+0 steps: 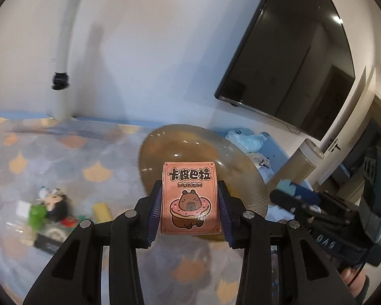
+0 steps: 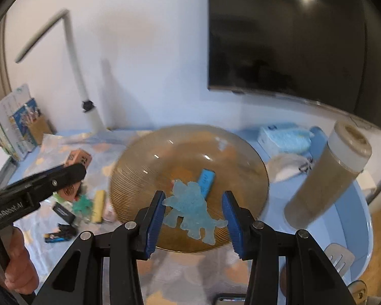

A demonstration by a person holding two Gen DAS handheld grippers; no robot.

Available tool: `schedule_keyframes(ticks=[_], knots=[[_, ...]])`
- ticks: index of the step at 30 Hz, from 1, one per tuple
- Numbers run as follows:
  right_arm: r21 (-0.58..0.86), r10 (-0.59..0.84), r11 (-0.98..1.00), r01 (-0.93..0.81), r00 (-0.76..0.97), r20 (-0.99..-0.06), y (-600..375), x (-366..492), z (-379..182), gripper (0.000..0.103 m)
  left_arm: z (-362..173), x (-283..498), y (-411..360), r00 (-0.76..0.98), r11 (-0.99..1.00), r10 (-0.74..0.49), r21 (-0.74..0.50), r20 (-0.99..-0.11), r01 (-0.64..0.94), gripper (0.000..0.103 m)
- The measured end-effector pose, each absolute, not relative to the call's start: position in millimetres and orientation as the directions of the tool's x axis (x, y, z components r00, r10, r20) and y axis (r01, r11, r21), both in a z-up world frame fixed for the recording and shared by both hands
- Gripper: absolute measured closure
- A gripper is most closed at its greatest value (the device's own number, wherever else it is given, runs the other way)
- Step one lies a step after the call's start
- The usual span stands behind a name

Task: Organize rigid objects
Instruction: 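Carry the pink box and teal figure to the bowl and release both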

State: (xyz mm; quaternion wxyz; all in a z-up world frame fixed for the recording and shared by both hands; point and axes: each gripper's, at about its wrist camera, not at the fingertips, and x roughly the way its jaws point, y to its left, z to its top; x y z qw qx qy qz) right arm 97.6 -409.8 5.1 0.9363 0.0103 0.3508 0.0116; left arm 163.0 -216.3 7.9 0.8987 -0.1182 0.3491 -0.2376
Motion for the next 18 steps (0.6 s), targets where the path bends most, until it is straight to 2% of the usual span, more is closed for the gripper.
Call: schedule_keyframes(ticks=[6, 11, 12, 13, 14, 18], knots=[[0.037, 0.037, 0.999, -0.014, 0.678, -0.734, -422, 124, -24, 0.058, -13, 177, -241, 0.602, 0.863, -0.504, -0.377, -0.619, 0.335, 0.066], [0.023, 0.025, 1.000, -0.012, 0.651, -0.759, -419, 132, -35, 0.057, -29, 184, -256, 0.573, 0.867, -0.497, -0.350, -0.652, 0.353, 0.064], [0.004, 0.008, 1.000, -0.008, 0.644, -0.765, -418, 133, -36, 0.056, -30, 184, -256, 0.564, 0.865, -0.501, -0.351, -0.656, 0.359, 0.051], [-0.012, -0.009, 1.000, 0.000, 0.643, -0.766, -417, 133, -36, 0.050, -31, 185, -255, 0.556, 0.862, -0.505, -0.352, -0.660, 0.365, 0.037], [-0.027, -0.029, 1.000, 0.012, 0.647, -0.762, -417, 131, -33, 0.047, -30, 184, -251, 0.557, 0.860, -0.509, -0.355, -0.656, 0.366, 0.032], [-0.038, -0.063, 0.998, 0.051, 0.702, -0.710, -420, 112, -3, 0.045, -1, 169, -212, 0.616, 0.859, -0.512, -0.349, -0.599, 0.374, 0.032]])
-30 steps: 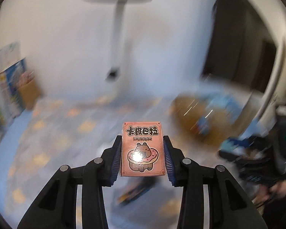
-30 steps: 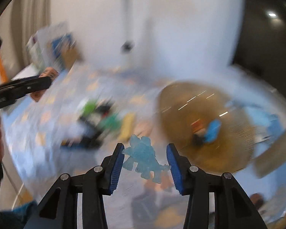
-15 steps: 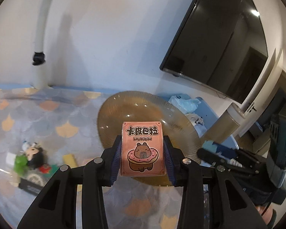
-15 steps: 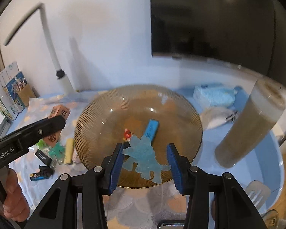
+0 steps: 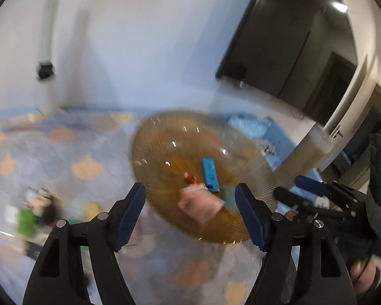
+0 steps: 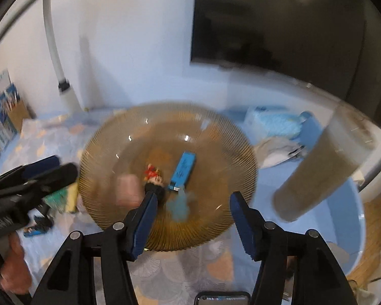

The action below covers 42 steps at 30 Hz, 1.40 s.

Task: Organize rigid objects
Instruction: 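Carry the pink box and teal figure to the bowl and release both, then grasp the black lighter with the left tool while the right grasps the black figure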

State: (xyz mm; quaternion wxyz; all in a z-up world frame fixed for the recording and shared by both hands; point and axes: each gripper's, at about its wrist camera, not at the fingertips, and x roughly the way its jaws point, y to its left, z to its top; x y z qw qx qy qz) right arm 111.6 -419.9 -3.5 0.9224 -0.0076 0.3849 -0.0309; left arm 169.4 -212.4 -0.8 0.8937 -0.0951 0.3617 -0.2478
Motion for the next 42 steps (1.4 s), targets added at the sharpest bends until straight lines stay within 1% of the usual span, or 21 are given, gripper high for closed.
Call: schedule_keyframes(ticks=[2, 6, 8, 11, 14, 16, 18, 24, 27, 33, 36, 42], knots=[[-0.018, -0.051, 0.998, 0.053, 0.743, -0.667, -419, 96, 19, 0.045, 21, 156, -183, 0.665, 0.868, -0.497, -0.329, -0.557, 0.372, 0.031], [-0.021, -0.010, 1.000, -0.003, 0.791, -0.612, -394, 77, 47, 0.045, 53, 126, -123, 0.758, 0.912, -0.408, -0.259, -0.509, 0.317, 0.031], [-0.032, 0.022, 0.998, -0.051, 0.802, -0.597, -371, 70, 54, 0.045, 64, 108, -94, 0.796, 0.933, -0.355, -0.236, -0.490, 0.271, 0.031], [-0.039, 0.081, 0.991, -0.128, 0.806, -0.587, -339, 62, 58, 0.045, 73, 89, -58, 0.824, 0.944, -0.319, -0.236, -0.469, 0.231, 0.031], [-0.054, 0.124, 0.979, -0.194, 0.792, -0.598, -303, 59, 53, 0.045, 74, 71, -25, 0.844, 0.958, -0.267, -0.219, -0.465, 0.183, 0.031], [-0.049, 0.151, 0.972, -0.229, 0.773, -0.617, -285, 60, 44, 0.045, 68, 67, -12, 0.841, 0.963, -0.249, -0.212, -0.481, 0.164, 0.031], [-0.027, 0.190, 0.962, -0.270, 0.739, -0.646, -268, 64, 28, 0.045, 53, 66, -1, 0.819, 0.961, -0.257, -0.221, -0.512, 0.163, 0.031], [0.061, 0.275, 0.936, -0.348, 0.609, -0.744, -234, 81, -28, 0.045, -16, 76, -1, 0.693, 0.953, -0.303, -0.222, -0.655, 0.208, 0.031], [0.082, 0.280, 0.931, -0.355, 0.553, -0.785, -225, 89, -54, 0.045, -46, 81, -11, 0.636, 0.942, -0.335, -0.222, -0.695, 0.252, 0.031], [0.099, 0.297, 0.916, -0.388, 0.494, -0.817, -207, 98, -79, 0.045, -76, 86, -30, 0.571, 0.930, -0.350, -0.202, -0.742, 0.307, 0.031], [0.102, 0.308, 0.907, -0.408, 0.479, -0.822, -197, 104, -85, 0.045, -85, 86, -38, 0.560, 0.930, -0.340, -0.179, -0.756, 0.322, 0.031], [0.125, 0.321, 0.900, -0.417, 0.443, -0.837, -182, 117, -100, 0.045, -99, 91, -47, 0.529, 0.922, -0.344, -0.174, -0.776, 0.346, 0.032]])
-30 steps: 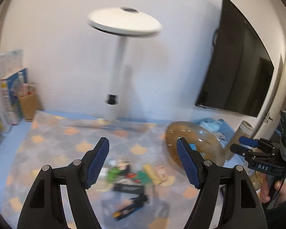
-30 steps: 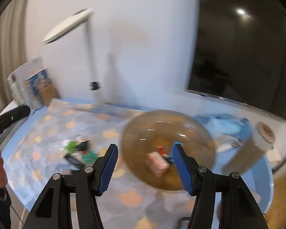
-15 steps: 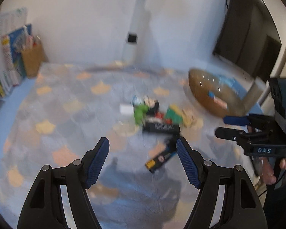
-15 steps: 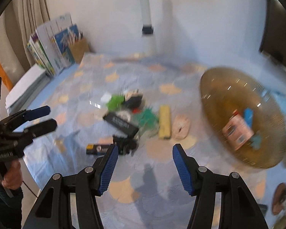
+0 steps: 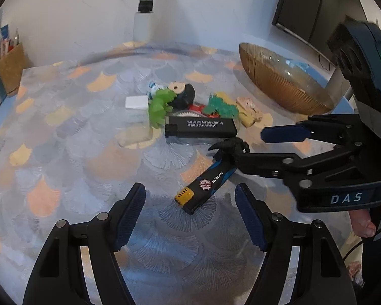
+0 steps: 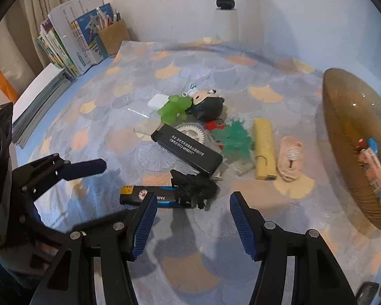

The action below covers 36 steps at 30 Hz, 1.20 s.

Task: Organize rigid objects
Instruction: 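Grasp the black lighter with the left tool while the right grasps the black figure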

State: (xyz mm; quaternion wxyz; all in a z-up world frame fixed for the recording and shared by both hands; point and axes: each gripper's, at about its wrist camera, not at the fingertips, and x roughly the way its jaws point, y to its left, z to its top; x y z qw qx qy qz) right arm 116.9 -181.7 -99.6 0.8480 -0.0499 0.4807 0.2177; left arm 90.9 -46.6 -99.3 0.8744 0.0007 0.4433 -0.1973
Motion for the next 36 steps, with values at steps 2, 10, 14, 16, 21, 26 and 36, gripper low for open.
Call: schedule_keyframes(ticks=[2, 10, 14, 16, 21, 26, 36], knots=[[0.145, 0.325, 0.904, -0.401, 0.428, -0.844, -181, 123, -105, 0.045, -103, 94, -52, 0.518, 0.917, -0.346, -0.166, -0.782, 0.362, 0.032], [0.231, 0.366, 0.909, -0.348, 0.397, -0.841, -183, 137, -118, 0.059, -111, 97, -82, 0.518, 0.908, -0.285, -0.055, -0.807, 0.415, 0.067], [0.177, 0.334, 0.914, -0.365, 0.430, -0.839, -188, 125, -113, 0.060, -106, 88, -84, 0.536, 0.911, -0.261, -0.021, -0.803, 0.412, 0.082], [0.147, 0.310, 0.921, -0.361, 0.450, -0.837, -199, 116, -109, 0.060, -103, 84, -74, 0.539, 0.923, -0.255, -0.035, -0.803, 0.384, 0.082], [0.121, 0.280, 0.932, -0.343, 0.466, -0.839, -239, 95, -101, 0.060, -97, 79, -49, 0.539, 0.947, -0.259, -0.101, -0.802, 0.305, 0.082], [0.087, 0.271, 0.913, -0.398, 0.434, -0.859, -253, 79, -114, 0.060, -110, 74, -56, 0.490, 0.941, -0.279, -0.133, -0.826, 0.312, 0.081], [0.069, 0.268, 0.901, -0.427, 0.426, -0.864, -268, 58, -123, 0.045, -106, 68, -72, 0.487, 0.936, -0.242, -0.069, -0.839, 0.345, 0.065]])
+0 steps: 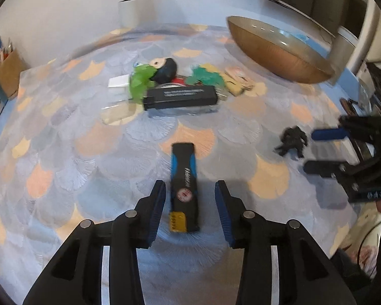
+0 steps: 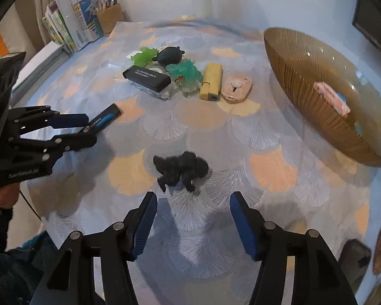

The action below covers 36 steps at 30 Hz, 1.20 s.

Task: Organize rigid objects
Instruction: 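Grasp the black lighter with the left tool while the right grasps the black figure, then carry the lighter and black figure to the bowl and release both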

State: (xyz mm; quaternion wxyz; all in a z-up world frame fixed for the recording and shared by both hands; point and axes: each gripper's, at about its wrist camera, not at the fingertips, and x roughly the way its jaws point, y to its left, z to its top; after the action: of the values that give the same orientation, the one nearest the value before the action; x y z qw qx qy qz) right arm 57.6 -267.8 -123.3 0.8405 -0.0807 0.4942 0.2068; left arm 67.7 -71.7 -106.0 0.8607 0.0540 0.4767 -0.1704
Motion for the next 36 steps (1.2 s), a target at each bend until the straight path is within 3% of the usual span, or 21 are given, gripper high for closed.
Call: schedule_keyframes(ticks=[8, 9, 10, 16, 20, 24, 29, 33, 36], knots=[[0.102, 0.278, 0.920, -0.378, 0.449, -0.849, -248, 73, -126, 0.047, -111, 81, -80, 0.503, 0.949, -0.192, -0.028, -0.843, 0.316, 0.067], [0.091, 0.271, 0.920, -0.381, 0.454, -0.849, -244, 73, -126, 0.055, -112, 80, -83, 0.511, 0.946, -0.185, -0.010, -0.839, 0.325, 0.075], [0.075, 0.261, 0.920, -0.385, 0.459, -0.849, -242, 72, -125, 0.056, -111, 78, -86, 0.512, 0.937, -0.199, -0.009, -0.836, 0.350, 0.083], [0.064, 0.263, 0.918, -0.392, 0.479, -0.837, -253, 62, -117, 0.056, -102, 79, -98, 0.511, 0.917, -0.234, -0.013, -0.827, 0.398, 0.083], [0.068, 0.246, 0.944, -0.323, 0.553, -0.796, -287, 60, -83, 0.056, -58, 86, -102, 0.545, 0.888, -0.339, -0.070, -0.767, 0.455, 0.083], [0.021, 0.150, 0.980, -0.196, 0.676, -0.721, -335, 60, -30, 0.056, 0, 103, -116, 0.599, 0.859, -0.417, -0.082, -0.684, 0.505, 0.083], [0.013, 0.050, 0.998, -0.054, 0.768, -0.639, -383, 62, 18, 0.056, 52, 122, -140, 0.651, 0.848, -0.508, -0.192, -0.564, 0.494, 0.083], [0.102, 0.023, 0.994, 0.048, 0.802, -0.597, -421, 76, 37, 0.056, 53, 137, -160, 0.715, 0.850, -0.525, -0.323, -0.463, 0.415, 0.083], [0.163, 0.023, 0.982, 0.100, 0.785, -0.619, -440, 97, 24, 0.056, 29, 156, -183, 0.686, 0.843, -0.534, -0.374, -0.494, 0.387, 0.083]])
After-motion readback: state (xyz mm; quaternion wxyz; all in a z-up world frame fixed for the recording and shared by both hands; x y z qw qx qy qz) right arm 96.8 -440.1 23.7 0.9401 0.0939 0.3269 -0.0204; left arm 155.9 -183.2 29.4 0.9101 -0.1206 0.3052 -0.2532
